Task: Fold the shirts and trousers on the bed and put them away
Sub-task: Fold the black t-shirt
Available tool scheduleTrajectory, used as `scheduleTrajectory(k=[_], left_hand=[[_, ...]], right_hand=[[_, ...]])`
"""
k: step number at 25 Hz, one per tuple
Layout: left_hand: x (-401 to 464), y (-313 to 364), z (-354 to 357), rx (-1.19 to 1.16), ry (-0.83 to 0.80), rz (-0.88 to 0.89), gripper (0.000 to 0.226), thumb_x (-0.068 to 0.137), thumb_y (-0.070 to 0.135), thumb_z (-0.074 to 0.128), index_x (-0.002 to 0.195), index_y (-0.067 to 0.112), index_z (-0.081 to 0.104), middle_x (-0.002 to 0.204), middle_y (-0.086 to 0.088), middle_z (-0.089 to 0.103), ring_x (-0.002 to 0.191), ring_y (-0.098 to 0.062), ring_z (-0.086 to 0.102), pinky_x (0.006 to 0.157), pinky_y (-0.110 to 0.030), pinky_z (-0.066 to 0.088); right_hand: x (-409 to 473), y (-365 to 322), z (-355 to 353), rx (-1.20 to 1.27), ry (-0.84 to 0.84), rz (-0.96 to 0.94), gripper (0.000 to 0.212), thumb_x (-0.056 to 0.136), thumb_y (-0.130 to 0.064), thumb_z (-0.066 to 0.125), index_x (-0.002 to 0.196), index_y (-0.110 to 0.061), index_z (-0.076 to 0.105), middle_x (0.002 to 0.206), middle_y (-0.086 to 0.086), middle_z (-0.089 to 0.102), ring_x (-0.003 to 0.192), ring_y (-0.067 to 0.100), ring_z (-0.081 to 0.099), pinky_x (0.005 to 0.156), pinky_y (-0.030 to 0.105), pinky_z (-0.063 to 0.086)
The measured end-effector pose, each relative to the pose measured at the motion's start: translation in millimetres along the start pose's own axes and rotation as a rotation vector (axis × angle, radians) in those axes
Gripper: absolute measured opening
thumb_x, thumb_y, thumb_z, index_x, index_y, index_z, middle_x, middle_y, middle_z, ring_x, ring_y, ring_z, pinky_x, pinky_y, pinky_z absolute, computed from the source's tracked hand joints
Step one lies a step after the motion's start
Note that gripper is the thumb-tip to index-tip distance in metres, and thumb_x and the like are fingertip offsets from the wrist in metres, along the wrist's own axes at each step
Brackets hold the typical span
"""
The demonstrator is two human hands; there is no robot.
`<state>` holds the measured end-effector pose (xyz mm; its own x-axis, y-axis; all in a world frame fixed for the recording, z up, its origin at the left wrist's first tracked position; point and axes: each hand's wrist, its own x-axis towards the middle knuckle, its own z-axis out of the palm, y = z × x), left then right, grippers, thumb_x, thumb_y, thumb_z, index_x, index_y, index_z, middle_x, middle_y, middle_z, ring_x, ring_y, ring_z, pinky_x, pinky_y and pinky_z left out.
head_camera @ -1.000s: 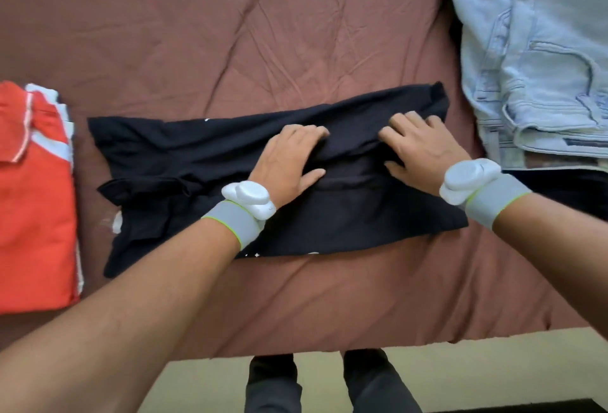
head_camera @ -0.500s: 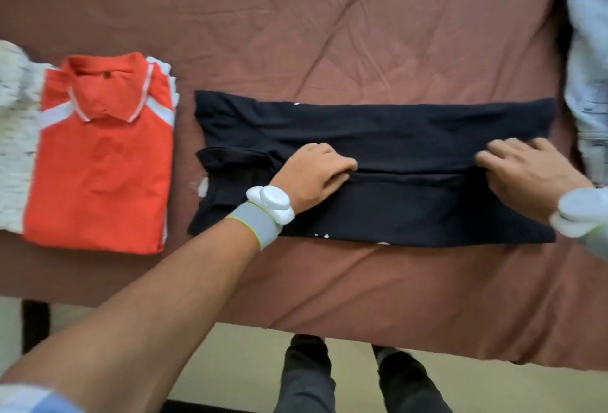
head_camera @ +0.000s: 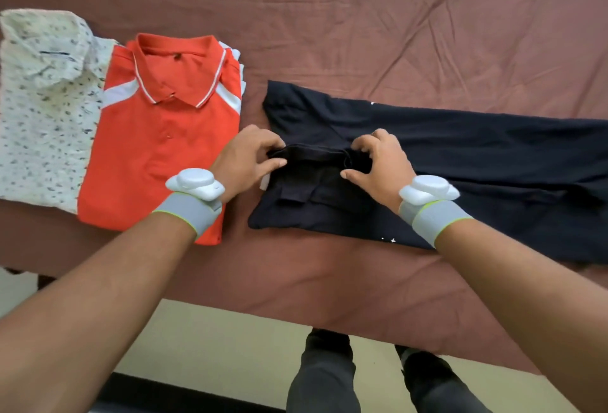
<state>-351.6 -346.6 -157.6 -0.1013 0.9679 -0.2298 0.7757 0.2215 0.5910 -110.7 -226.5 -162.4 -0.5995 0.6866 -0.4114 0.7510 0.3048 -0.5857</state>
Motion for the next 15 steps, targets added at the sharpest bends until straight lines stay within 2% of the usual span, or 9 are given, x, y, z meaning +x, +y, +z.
scheduleTrajectory(k=[3,5,6,8,9,10,11,13,15], left_hand=[[-12.8,-0.9,-1.0,-0.168,0.005,0.105,0.011,0.087,0.012,0.066,0.095,0.008,0.059,0.102,-0.005,0.063,0.103,-0.015,0.058,0.092,-0.025,0.043],[-25.2,2.6,3.4,-0.197,-0.072,0.185,0.01,0.089,0.008,0.061,0.095,0.007,0.054,0.109,0.0,0.061,0.122,-0.012,0.055,0.105,-0.024,0.039],[-26.6,3.4,4.2,-0.201,-0.096,0.225,0.01,0.089,0.007,0.059,0.097,0.004,0.054,0.107,0.003,0.06,0.125,-0.009,0.053,0.108,-0.022,0.037],[-20.7,3.7,0.3,-0.23,-0.153,0.181,0.009,0.089,0.005,0.057,0.095,0.006,0.05,0.1,0.011,0.06,0.114,0.005,0.056,0.098,-0.011,0.038],[-16.1,1.2,-2.4,-0.228,-0.184,0.131,0.014,0.088,0.004,0.058,0.092,0.011,0.046,0.095,0.017,0.061,0.097,0.013,0.059,0.086,-0.007,0.041],[-11.7,-1.0,-4.9,-0.221,-0.212,0.095,0.021,0.087,0.004,0.058,0.092,0.016,0.042,0.088,0.018,0.062,0.079,0.011,0.059,0.074,-0.009,0.042],[-7.8,-3.4,-6.1,-0.2,-0.224,0.081,0.023,0.087,0.006,0.057,0.094,0.02,0.039,0.082,0.014,0.064,0.067,0.002,0.058,0.068,-0.016,0.044],[1.7,-4.1,-5.8,-0.205,-0.215,0.055,0.021,0.09,0.01,0.055,0.102,0.022,0.043,0.077,0.001,0.063,0.059,-0.013,0.052,0.065,-0.026,0.044],[15.9,-5.2,-3.9,-0.276,-0.127,-0.002,0.022,0.093,0.011,0.055,0.113,0.019,0.052,0.082,0.003,0.061,0.066,-0.007,0.053,0.071,-0.023,0.043]], right_hand=[[-4.5,-2.1,1.5,-0.148,0.076,-0.305,0.017,0.079,-0.015,0.067,0.092,-0.01,0.057,0.096,0.004,0.054,0.092,0.028,0.05,0.08,0.044,0.041],[-18.2,3.4,-3.8,-0.184,0.028,-0.452,0.013,0.08,-0.013,0.057,0.092,-0.009,0.053,0.091,0.003,0.056,0.089,0.027,0.051,0.084,0.038,0.037],[-23.3,6.2,-5.0,-0.179,-0.012,-0.476,0.013,0.082,-0.012,0.054,0.095,-0.008,0.053,0.092,0.004,0.058,0.09,0.027,0.053,0.087,0.036,0.036],[-24.4,12.3,-3.7,-0.169,-0.098,-0.46,0.019,0.086,-0.012,0.049,0.103,-0.005,0.054,0.098,0.008,0.061,0.096,0.029,0.056,0.092,0.033,0.037],[-21.9,15.4,-2.1,-0.184,-0.14,-0.449,0.024,0.088,-0.014,0.047,0.108,-0.003,0.054,0.103,0.01,0.062,0.099,0.029,0.057,0.094,0.032,0.038],[-20.5,16.6,-2.4,-0.217,-0.165,-0.453,0.029,0.089,-0.016,0.044,0.113,-0.003,0.053,0.108,0.01,0.062,0.103,0.029,0.057,0.095,0.033,0.039],[-19.9,16.0,-3.0,-0.228,-0.173,-0.449,0.029,0.091,-0.018,0.043,0.114,-0.004,0.052,0.107,0.008,0.062,0.102,0.028,0.057,0.092,0.034,0.041],[-18.8,10.3,-5.9,-0.103,-0.153,-0.33,0.016,0.096,-0.017,0.045,0.109,-0.008,0.048,0.088,0.0,0.059,0.08,0.019,0.053,0.075,0.03,0.038],[-8.9,4.5,-8.6,0.179,-0.059,-0.111,0.01,0.097,-0.016,0.053,0.102,-0.014,0.045,0.069,-0.008,0.049,0.061,0.009,0.041,0.062,0.024,0.033]])
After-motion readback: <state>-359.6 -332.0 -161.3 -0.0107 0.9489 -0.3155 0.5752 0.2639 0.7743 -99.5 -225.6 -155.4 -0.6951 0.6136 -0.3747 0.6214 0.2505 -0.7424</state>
